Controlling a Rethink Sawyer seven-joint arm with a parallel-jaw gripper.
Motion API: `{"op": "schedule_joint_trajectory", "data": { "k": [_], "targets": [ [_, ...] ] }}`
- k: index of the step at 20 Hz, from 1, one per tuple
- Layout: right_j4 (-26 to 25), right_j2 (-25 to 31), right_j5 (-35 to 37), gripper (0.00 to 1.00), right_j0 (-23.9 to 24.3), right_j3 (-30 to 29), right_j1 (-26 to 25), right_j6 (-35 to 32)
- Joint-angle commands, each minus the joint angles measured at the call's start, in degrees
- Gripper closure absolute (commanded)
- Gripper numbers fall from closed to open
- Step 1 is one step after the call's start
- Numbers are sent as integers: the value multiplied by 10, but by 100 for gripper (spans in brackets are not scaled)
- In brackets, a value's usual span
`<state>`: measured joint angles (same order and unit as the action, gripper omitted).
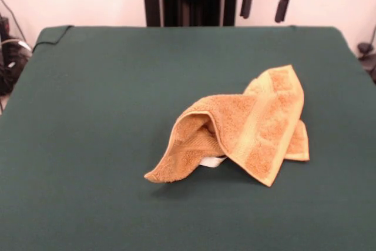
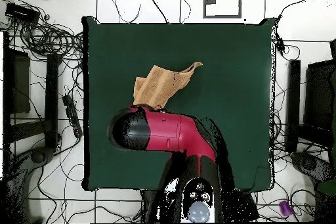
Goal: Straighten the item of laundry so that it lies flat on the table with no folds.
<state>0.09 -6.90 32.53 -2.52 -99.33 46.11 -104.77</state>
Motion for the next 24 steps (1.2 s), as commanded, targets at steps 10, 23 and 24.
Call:
{"op": "schedule_joint_trajectory", "data": {
  "k": [10, 23, 24],
  "targets": [
    [-4, 89, 4, 0, 28, 68, -59, -20],
    [-1, 86, 23, 0, 22, 135, -100, -28],
    [0, 86, 21, 0, 22, 136, -101, -28]
  ]
}}
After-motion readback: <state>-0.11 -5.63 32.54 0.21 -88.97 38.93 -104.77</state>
